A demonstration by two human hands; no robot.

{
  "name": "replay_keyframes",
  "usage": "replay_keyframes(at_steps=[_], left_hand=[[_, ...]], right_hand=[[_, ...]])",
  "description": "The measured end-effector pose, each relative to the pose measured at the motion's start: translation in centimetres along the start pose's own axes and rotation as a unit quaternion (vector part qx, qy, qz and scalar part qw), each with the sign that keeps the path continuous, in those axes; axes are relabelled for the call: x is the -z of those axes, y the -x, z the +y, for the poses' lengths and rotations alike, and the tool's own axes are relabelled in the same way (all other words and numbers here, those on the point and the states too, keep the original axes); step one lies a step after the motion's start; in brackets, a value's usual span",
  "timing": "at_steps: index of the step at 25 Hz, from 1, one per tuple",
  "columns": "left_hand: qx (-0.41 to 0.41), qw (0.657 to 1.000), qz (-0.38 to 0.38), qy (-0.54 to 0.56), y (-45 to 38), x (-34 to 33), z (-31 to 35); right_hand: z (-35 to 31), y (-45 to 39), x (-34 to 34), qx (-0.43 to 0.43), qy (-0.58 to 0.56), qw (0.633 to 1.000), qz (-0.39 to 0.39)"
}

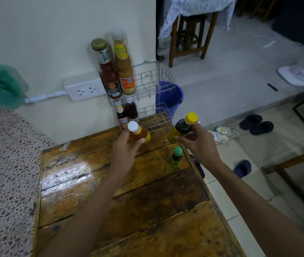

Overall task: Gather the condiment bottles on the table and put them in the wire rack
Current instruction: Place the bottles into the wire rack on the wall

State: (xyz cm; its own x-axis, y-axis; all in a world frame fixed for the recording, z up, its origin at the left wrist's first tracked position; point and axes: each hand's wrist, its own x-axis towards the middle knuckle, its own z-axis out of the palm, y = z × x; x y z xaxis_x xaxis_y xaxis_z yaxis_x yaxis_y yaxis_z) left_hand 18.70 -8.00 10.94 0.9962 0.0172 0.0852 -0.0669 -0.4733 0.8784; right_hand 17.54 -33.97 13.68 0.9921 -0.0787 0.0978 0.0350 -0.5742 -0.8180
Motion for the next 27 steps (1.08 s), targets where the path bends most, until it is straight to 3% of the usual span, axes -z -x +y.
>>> replay_keyframes(at_steps=[7,14,20,27], left_hand=[[-0.004,0.997,0.07,-0.025,-8.1,-4.5,-3.0],[-0.013,0.989,0.081,-0.122,-13.1,-9.2,-6.3],[-0.008,0.956,0.106,-0.273,-14.9,-10.8,-6.1],[0.025,0.926,0.154,-0.345,-16.1,-12.4,-7.0]], right_hand=[[2.3,-9.5,-6.1,0.11,-0.005,0.994,0.013],[6.8,-17.0,-10.8,0.11,0.022,0.993,-0.037],[8.5,-21.1,-13.1,0.068,0.047,0.99,-0.112],[8.8,-23.2,-14.1,0.062,0.052,0.988,-0.135]])
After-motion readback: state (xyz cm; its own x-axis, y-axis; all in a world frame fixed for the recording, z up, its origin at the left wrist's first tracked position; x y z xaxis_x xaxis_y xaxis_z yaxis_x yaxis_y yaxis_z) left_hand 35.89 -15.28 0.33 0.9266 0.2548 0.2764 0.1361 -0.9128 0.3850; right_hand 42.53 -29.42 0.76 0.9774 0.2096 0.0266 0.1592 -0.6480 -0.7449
